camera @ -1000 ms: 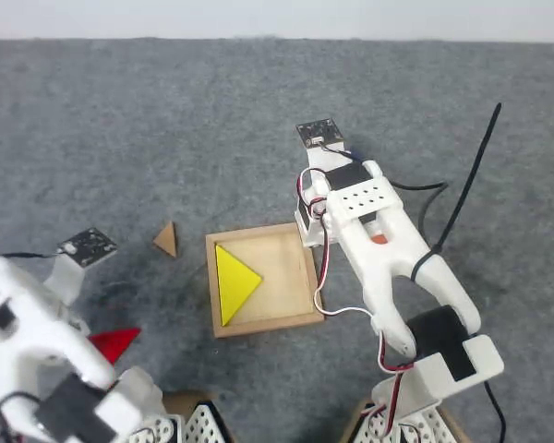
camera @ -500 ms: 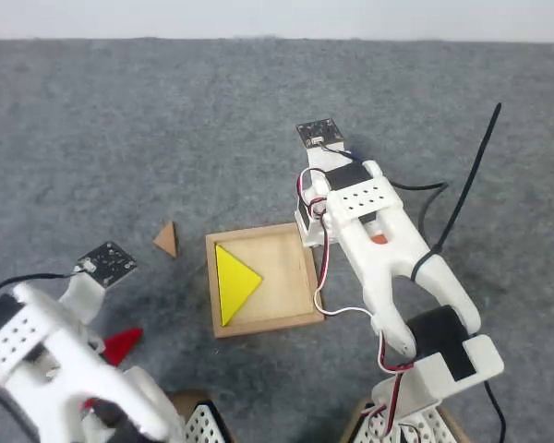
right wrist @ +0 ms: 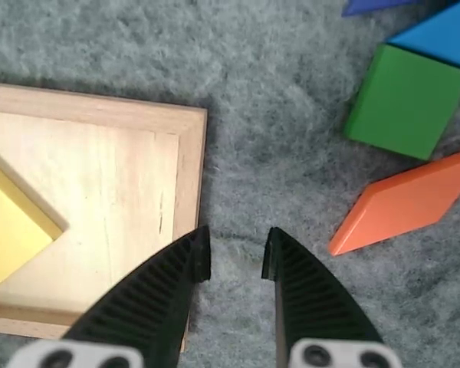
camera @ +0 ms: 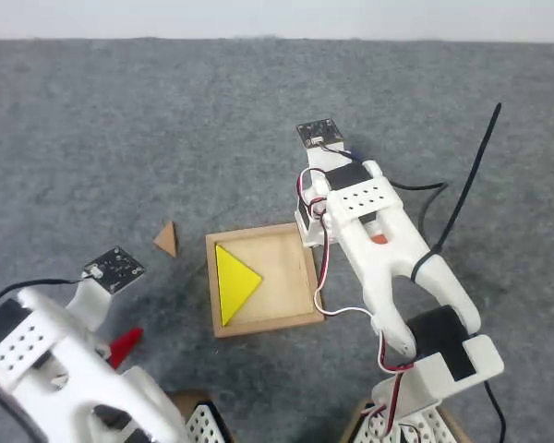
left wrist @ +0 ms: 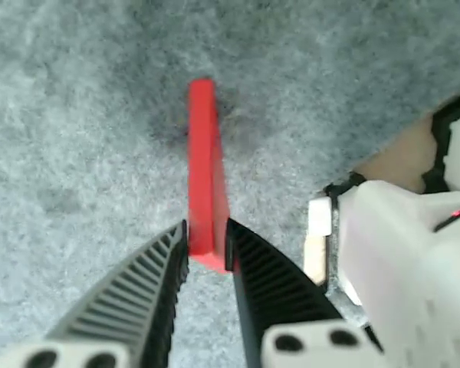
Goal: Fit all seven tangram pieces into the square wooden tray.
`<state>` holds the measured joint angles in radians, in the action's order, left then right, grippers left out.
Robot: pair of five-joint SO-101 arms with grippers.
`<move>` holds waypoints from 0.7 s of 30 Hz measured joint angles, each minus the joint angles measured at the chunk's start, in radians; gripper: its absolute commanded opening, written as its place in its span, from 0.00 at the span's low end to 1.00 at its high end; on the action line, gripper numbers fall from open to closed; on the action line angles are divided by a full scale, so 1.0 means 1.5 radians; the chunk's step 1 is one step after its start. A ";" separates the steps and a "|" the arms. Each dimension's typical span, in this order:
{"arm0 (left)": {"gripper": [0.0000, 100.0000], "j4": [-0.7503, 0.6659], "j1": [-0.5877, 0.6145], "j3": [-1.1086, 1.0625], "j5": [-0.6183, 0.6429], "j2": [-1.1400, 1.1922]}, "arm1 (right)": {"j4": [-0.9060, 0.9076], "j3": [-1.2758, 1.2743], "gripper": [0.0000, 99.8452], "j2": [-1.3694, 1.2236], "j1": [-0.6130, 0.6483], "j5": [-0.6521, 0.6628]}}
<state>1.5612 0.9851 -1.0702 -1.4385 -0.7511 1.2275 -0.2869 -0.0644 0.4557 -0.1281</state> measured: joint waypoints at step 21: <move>0.01 0.040 -0.036 0.065 -0.001 -0.006 | 0.000 0.000 0.12 0.000 0.000 0.000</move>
<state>1.6210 0.9314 -0.9720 -1.4400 -0.7603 1.2275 -0.2869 -0.0644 0.4557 -0.1281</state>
